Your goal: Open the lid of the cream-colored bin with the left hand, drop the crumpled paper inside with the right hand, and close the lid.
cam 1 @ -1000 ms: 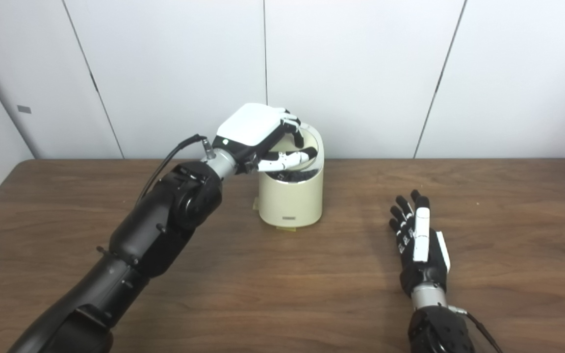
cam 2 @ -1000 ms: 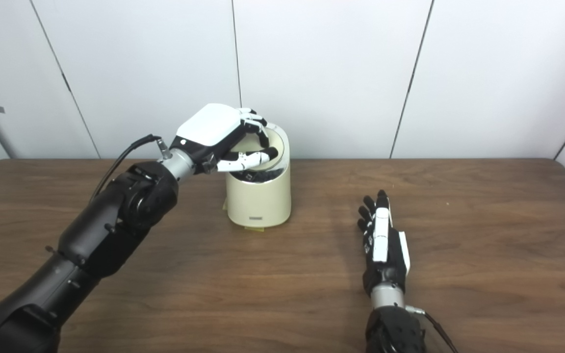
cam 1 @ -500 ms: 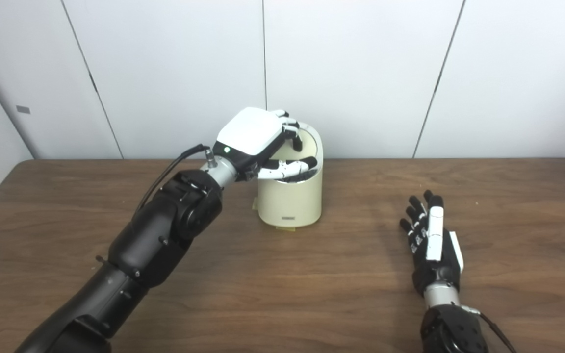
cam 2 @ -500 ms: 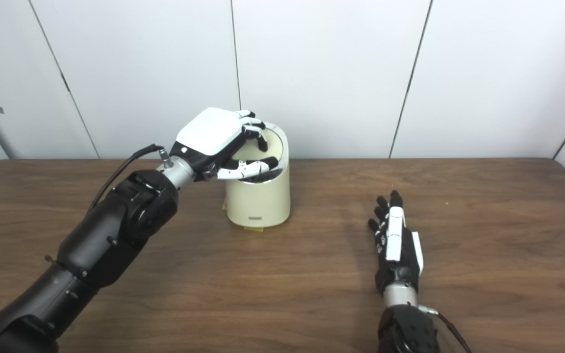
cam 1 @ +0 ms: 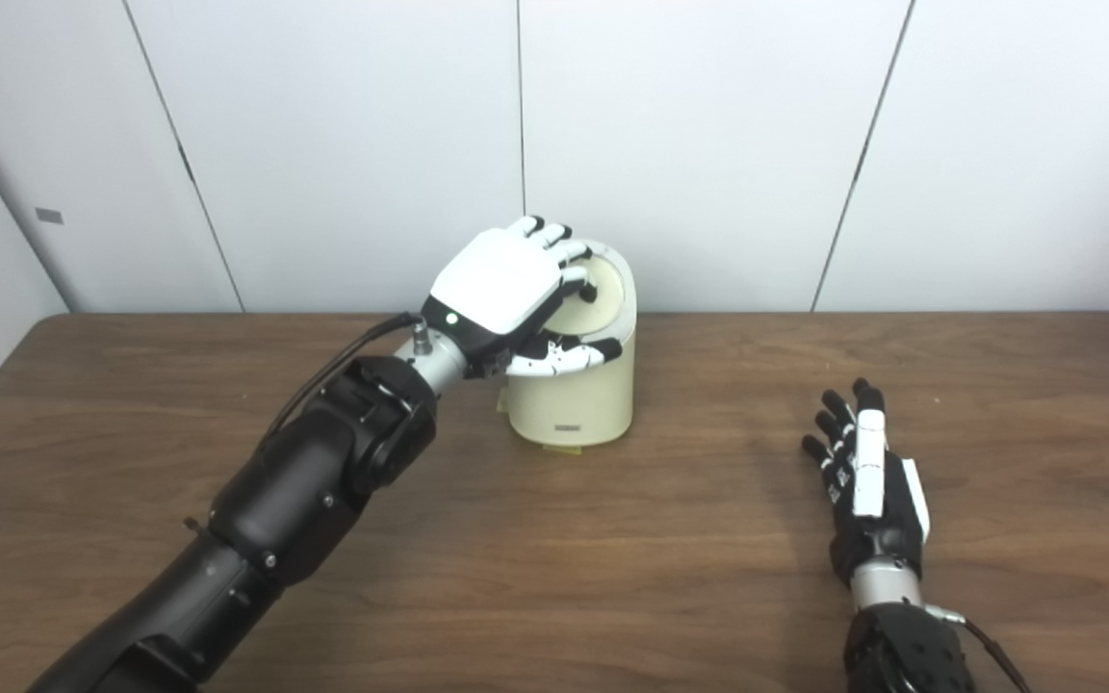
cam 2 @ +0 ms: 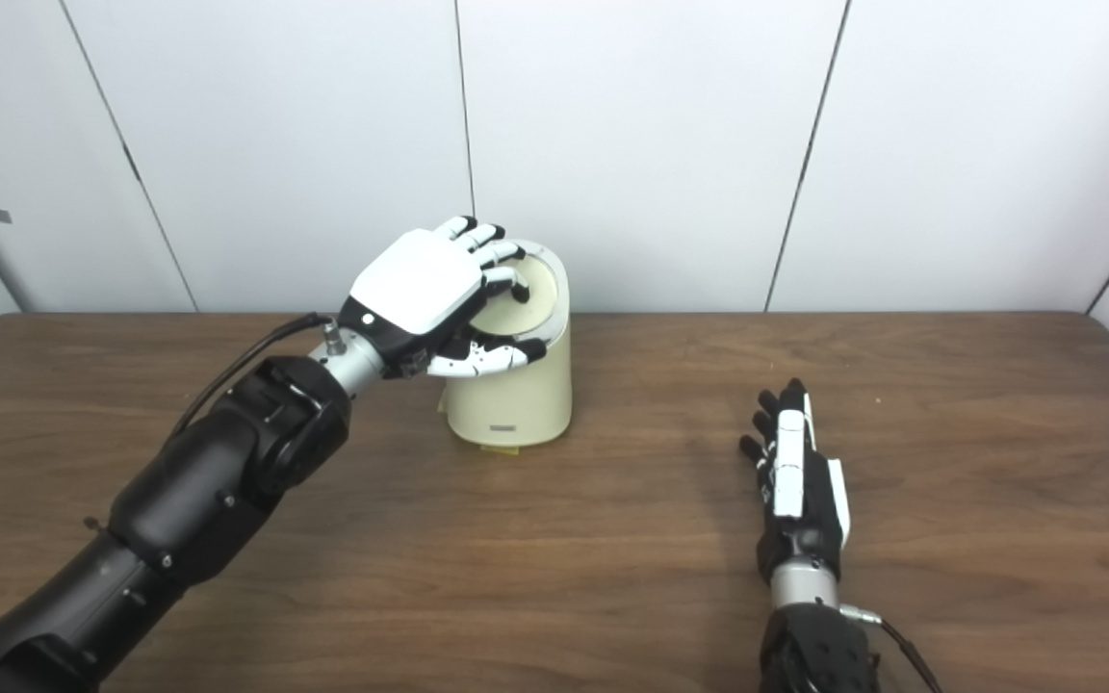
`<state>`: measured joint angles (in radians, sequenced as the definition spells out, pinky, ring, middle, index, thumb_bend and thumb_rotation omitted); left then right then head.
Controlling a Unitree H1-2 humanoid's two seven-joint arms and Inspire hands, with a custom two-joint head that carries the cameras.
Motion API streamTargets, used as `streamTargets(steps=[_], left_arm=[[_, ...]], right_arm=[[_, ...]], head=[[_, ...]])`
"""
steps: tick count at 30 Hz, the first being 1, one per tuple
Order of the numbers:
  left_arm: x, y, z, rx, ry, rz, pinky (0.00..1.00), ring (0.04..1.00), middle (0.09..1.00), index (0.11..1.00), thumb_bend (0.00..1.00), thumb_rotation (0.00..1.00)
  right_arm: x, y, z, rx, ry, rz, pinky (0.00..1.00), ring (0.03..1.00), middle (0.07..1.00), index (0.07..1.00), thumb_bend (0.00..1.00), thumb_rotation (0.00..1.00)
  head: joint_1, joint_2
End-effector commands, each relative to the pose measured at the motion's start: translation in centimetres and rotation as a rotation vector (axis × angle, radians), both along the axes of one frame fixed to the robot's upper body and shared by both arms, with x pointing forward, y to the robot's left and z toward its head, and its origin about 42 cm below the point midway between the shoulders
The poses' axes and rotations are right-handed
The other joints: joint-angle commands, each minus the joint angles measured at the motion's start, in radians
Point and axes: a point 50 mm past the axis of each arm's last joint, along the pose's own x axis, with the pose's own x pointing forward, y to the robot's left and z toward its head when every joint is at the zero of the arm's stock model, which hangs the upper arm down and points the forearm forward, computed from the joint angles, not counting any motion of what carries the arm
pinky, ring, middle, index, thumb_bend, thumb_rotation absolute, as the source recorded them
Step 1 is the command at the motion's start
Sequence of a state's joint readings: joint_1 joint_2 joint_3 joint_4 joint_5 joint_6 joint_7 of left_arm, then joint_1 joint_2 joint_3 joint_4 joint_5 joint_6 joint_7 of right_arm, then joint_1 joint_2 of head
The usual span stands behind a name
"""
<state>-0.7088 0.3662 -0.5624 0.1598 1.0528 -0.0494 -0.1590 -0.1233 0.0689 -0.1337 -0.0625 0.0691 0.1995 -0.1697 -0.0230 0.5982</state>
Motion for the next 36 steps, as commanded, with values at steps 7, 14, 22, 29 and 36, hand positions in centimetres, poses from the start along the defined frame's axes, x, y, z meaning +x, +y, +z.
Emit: streamTargets(steps=[7, 14, 22, 29, 36], left_arm=[[-0.6, 1.1, -2.3, -0.139, 0.173, 0.032, 0.91, 0.931, 0.885, 0.730, 0.50, 0.97], [-1.7, 1.9, 1.9, -0.863, 0.294, 0.050, 0.66, 0.763, 0.741, 0.648, 0.40, 0.88], [-2.8, 3.2, 4.6, -1.356, 0.341, -0.009, 0.69, 0.698, 0.681, 0.660, 0.33, 0.72], [-5.2, 4.3, 4.7, -1.520, 0.371, -0.010, 0.72, 0.726, 0.730, 0.732, 0.37, 0.62], [-8.4, 6.0, 1.9, -1.595, 0.377, 0.083, 0.73, 0.730, 0.736, 0.759, 0.39, 0.67]], right_arm=[[0.5, -0.6, 2.0, -0.042, -0.082, -0.008, 0.99, 0.935, 0.934, 1.000, 0.56, 1.00], [0.5, -1.4, 1.4, -0.121, -0.084, 0.015, 0.95, 0.920, 0.920, 1.000, 0.58, 1.00], [0.9, -2.0, 1.7, -0.175, -0.089, 0.043, 0.93, 0.904, 0.906, 1.000, 0.57, 0.99], [1.1, -1.8, 2.4, -0.175, -0.102, 0.061, 0.91, 0.900, 0.890, 0.985, 0.57, 0.97], [0.9, -0.9, 3.6, -0.158, -0.129, 0.117, 0.90, 0.895, 0.874, 0.962, 0.58, 0.96]], head=[[0.001, -0.005], [0.002, -0.014], [0.014, -0.023], [0.018, -0.020], [0.026, -0.015]])
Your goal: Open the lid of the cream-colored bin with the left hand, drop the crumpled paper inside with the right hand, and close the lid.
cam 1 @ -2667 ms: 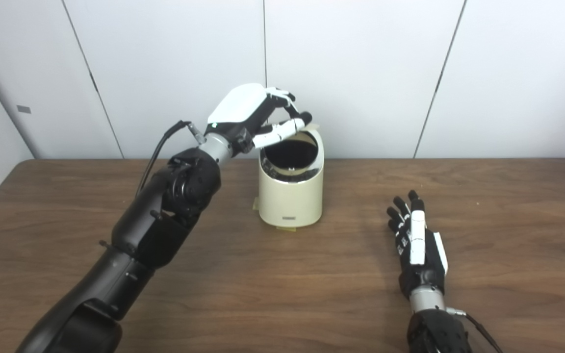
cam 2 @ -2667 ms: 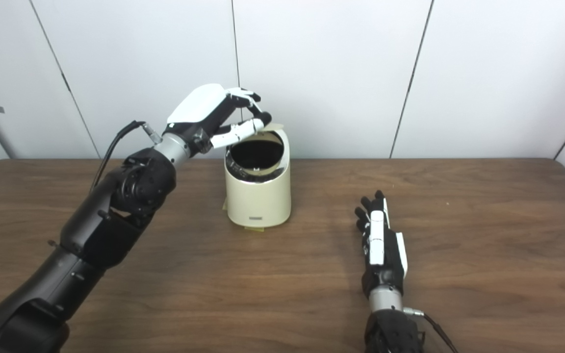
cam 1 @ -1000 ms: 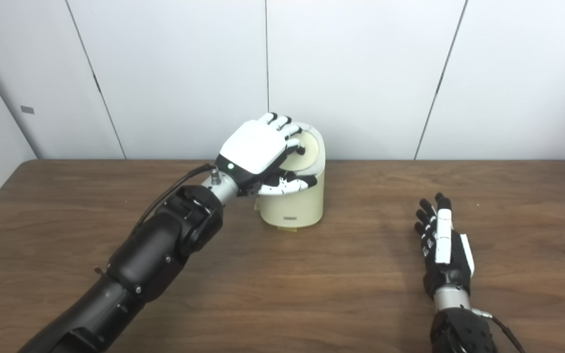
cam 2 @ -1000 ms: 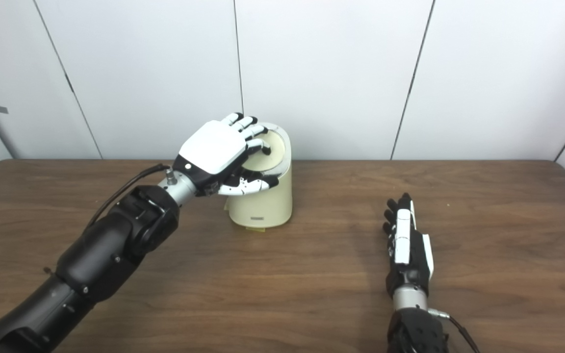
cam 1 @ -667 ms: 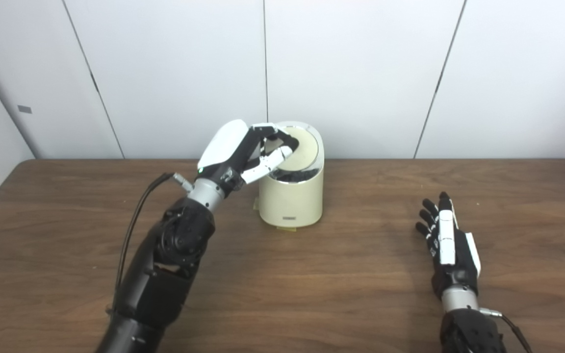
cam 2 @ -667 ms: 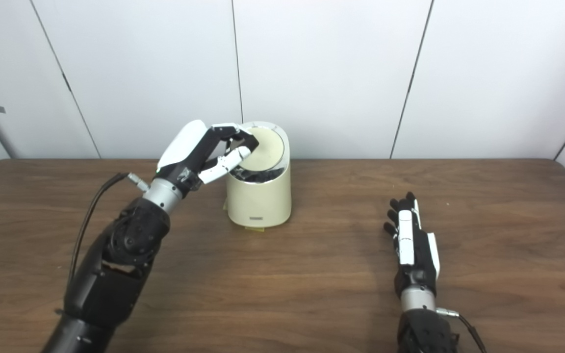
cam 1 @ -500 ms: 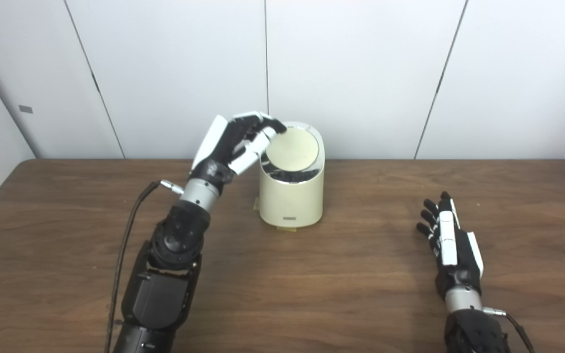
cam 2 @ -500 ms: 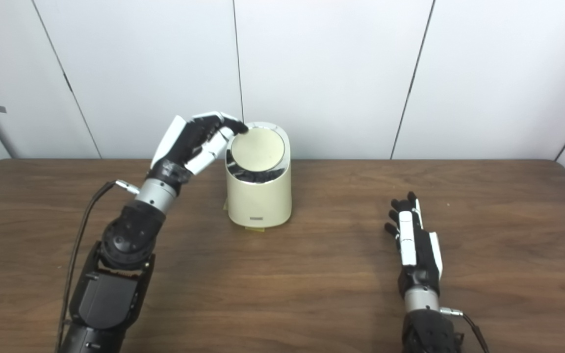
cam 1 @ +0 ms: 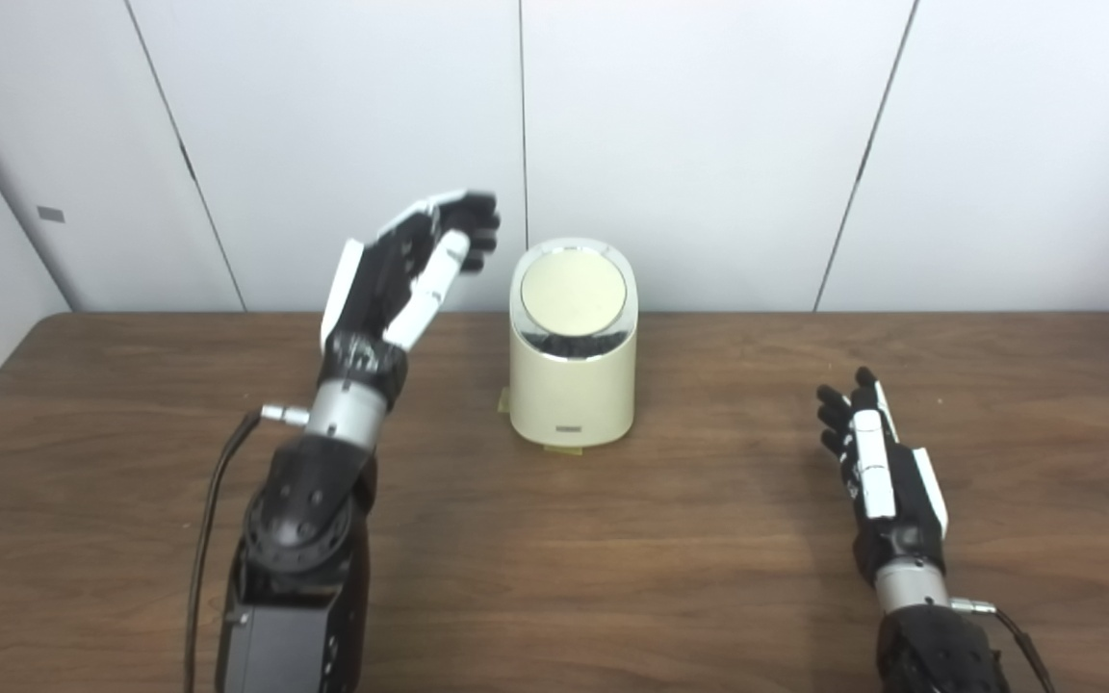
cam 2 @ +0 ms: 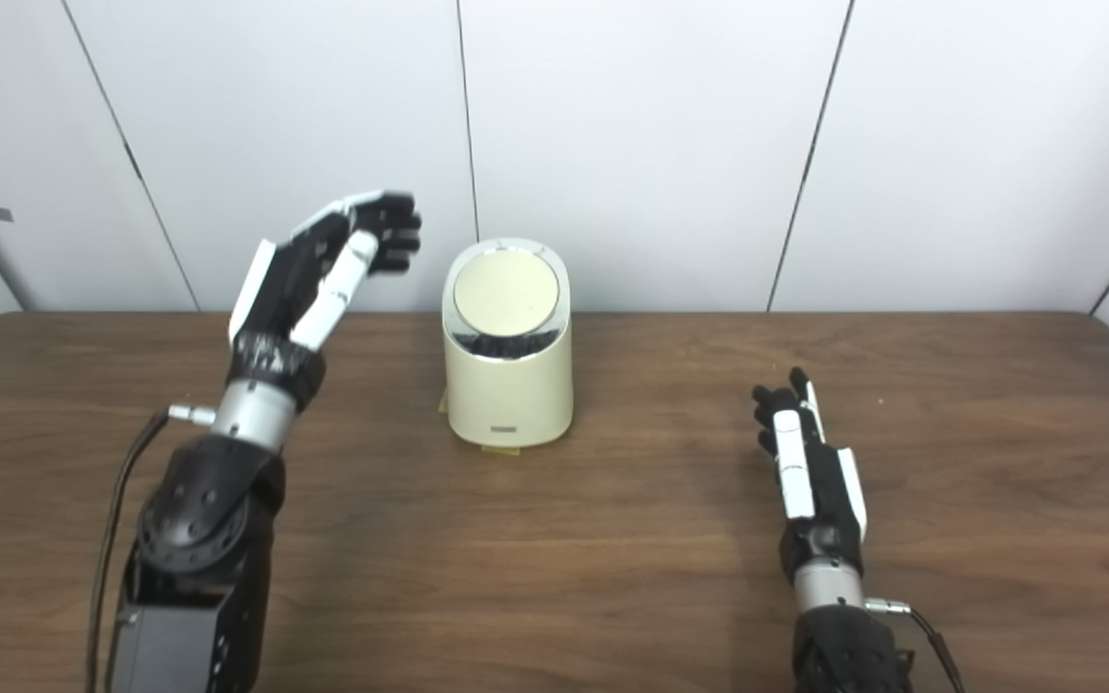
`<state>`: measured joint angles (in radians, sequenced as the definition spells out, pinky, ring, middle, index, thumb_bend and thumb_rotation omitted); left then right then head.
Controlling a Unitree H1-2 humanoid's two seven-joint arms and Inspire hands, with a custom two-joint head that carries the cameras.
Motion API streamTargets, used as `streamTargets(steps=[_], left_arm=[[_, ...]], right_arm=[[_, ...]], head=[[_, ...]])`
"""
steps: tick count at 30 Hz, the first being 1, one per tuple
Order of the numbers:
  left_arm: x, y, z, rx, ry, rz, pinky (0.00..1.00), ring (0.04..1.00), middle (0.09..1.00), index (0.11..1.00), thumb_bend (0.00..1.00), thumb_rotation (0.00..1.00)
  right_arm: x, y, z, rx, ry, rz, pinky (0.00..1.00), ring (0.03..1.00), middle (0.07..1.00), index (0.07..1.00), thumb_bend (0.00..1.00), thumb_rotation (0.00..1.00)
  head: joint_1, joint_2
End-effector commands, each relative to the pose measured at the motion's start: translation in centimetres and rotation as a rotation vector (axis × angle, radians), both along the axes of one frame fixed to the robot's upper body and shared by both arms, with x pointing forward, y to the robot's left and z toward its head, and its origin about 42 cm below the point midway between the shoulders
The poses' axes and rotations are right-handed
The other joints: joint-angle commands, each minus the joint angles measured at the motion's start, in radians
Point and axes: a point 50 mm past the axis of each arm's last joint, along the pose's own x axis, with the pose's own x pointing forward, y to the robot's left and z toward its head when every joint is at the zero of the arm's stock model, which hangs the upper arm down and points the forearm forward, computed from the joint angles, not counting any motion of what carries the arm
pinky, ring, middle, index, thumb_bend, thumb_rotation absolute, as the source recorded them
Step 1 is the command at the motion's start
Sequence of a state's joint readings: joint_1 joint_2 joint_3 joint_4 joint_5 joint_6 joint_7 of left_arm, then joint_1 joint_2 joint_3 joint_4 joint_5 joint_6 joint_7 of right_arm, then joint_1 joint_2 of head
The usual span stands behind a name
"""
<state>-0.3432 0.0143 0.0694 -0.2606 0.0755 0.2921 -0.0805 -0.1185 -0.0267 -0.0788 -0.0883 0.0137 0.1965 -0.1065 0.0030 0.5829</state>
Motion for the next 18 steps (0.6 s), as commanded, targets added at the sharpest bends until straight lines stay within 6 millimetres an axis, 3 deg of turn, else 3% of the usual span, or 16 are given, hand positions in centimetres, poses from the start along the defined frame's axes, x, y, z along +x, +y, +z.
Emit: streamTargets(steps=[1, 9, 14, 18], left_arm=[[-0.8, 0.0, 1.8, -0.038, -0.068, 0.010, 0.75, 0.742, 0.748, 0.774, 0.38, 0.69], [-5.4, 1.4, -2.7, -0.096, 0.050, 0.067, 0.82, 0.839, 0.841, 0.875, 0.35, 0.83], [-7.9, 2.3, -5.5, -0.146, 0.128, 0.065, 0.90, 0.888, 0.894, 0.928, 0.36, 0.91], [-9.5, 2.5, -7.2, -0.152, 0.174, 0.071, 0.98, 0.959, 0.959, 0.959, 0.39, 0.98]], right_arm=[[0.8, 0.8, 2.9, 0.011, -0.102, 0.038, 0.89, 0.893, 0.873, 0.953, 0.58, 0.96], [-0.2, 2.4, 4.8, 0.018, -0.180, 0.127, 0.88, 0.884, 0.879, 0.935, 0.53, 0.97], [-1.2, 3.1, 4.9, -0.017, -0.189, 0.162, 0.93, 0.913, 0.908, 0.951, 0.50, 0.98], [-1.9, 3.3, 4.5, -0.039, -0.181, 0.164, 0.92, 0.926, 0.922, 0.956, 0.48, 0.98]], head=[[0.000, 0.001], [-0.002, 0.010], [-0.014, 0.016], [-0.019, 0.020]])
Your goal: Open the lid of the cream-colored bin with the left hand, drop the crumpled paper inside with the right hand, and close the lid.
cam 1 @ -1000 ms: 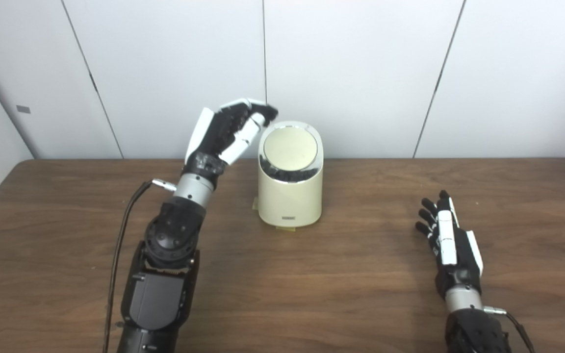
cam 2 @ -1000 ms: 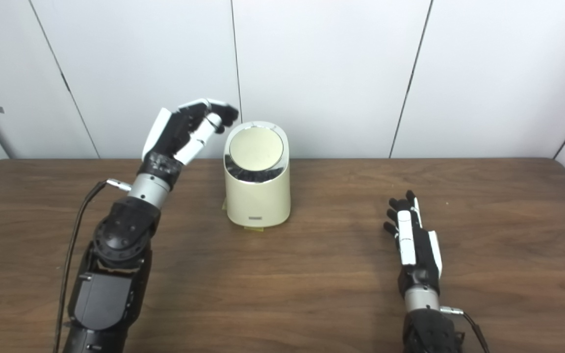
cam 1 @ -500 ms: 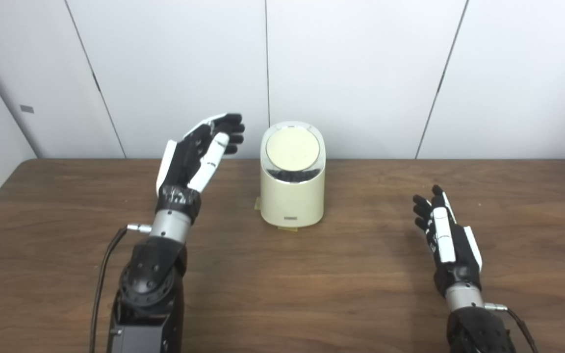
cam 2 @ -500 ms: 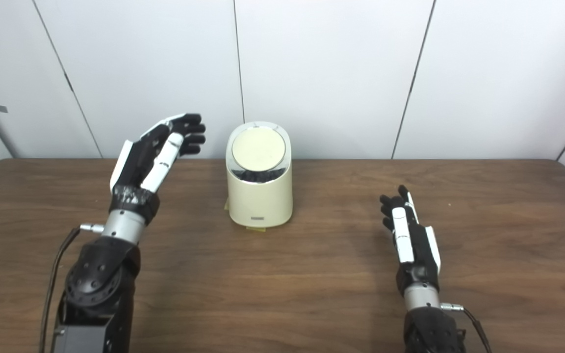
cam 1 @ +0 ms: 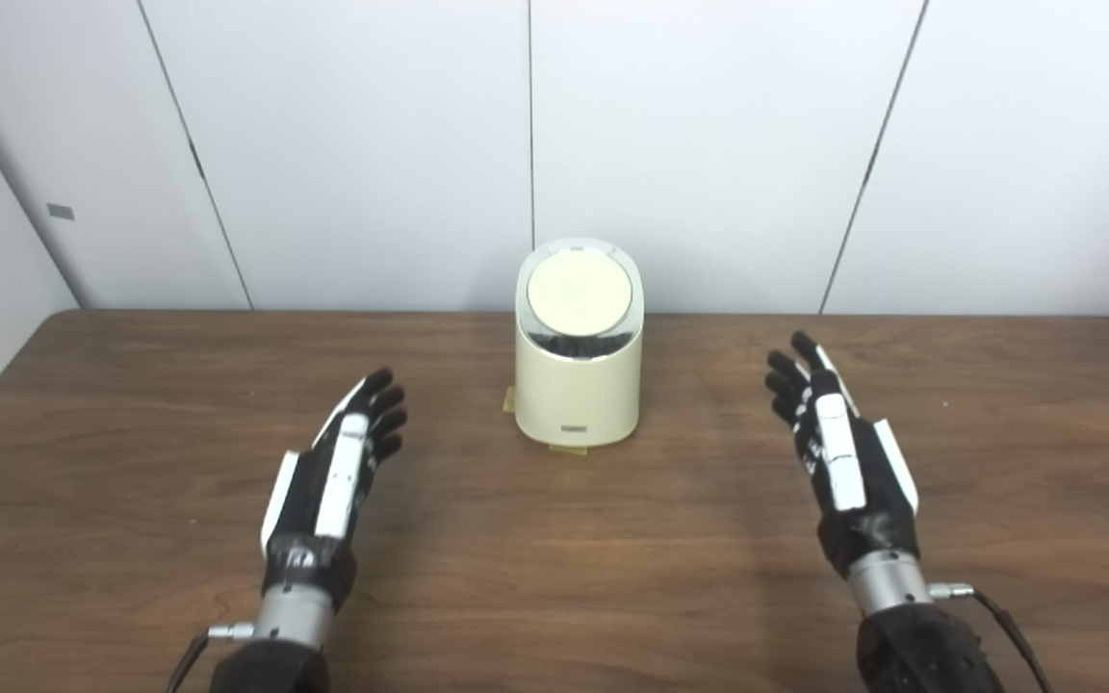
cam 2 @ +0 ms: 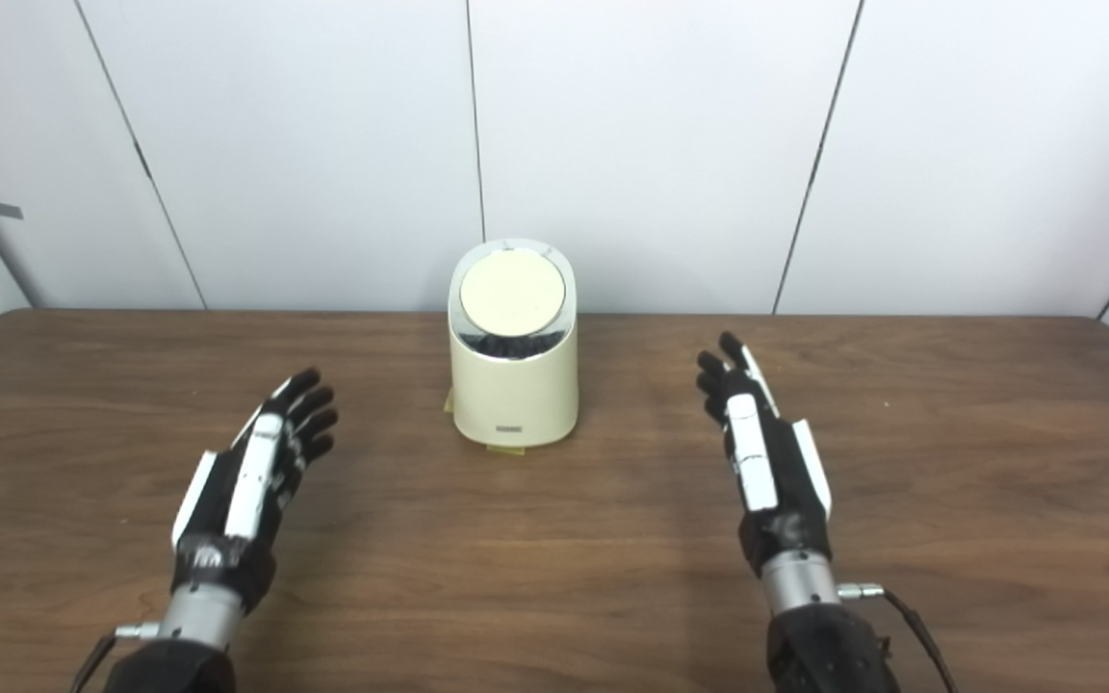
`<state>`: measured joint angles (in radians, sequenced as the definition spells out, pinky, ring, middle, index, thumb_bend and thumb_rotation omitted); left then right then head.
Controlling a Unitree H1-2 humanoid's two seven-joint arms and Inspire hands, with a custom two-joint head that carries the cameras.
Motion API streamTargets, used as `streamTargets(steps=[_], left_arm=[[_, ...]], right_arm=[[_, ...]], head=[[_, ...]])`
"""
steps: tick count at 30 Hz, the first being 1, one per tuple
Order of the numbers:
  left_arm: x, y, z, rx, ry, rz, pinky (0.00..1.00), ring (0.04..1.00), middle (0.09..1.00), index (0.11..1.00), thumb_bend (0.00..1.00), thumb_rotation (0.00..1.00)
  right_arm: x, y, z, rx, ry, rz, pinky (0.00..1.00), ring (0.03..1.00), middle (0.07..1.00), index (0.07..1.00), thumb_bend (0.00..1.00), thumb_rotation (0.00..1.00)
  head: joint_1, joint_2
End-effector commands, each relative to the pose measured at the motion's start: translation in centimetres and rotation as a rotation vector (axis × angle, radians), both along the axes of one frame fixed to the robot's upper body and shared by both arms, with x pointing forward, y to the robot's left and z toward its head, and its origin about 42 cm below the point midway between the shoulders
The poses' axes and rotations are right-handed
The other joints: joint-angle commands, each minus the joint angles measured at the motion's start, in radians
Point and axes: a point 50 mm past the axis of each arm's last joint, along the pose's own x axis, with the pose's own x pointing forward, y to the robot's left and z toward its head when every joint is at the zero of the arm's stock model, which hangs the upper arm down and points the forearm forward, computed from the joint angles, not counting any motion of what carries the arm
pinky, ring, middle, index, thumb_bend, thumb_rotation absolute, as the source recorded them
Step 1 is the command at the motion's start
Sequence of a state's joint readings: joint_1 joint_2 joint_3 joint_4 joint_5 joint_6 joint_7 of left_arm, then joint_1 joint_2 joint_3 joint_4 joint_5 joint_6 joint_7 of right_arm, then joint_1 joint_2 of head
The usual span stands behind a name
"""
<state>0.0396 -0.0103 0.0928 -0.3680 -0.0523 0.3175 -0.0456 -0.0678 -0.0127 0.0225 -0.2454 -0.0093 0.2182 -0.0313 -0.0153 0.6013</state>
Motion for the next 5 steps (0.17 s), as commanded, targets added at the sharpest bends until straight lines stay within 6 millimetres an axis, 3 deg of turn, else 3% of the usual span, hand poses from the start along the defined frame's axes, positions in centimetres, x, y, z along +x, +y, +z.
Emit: streamTargets(steps=[1, 5], left_arm=[[0.0, -0.3, 1.5, -0.001, -0.103, -0.016, 0.99, 0.974, 0.968, 0.967, 0.39, 0.98], [-0.8, -0.1, 0.3, 0.003, -0.082, -0.003, 1.00, 0.999, 0.996, 0.995, 0.37, 1.00]], right_arm=[[0.0, 0.0, 1.8, -0.012, -0.096, 0.002, 0.93, 0.929, 0.926, 0.958, 0.48, 0.99], [-0.8, -0.6, 1.3, -0.027, -0.085, -0.017, 0.95, 0.947, 0.945, 0.958, 0.49, 1.00]], head=[[-0.001, 0.006], [-0.006, 0.013]])
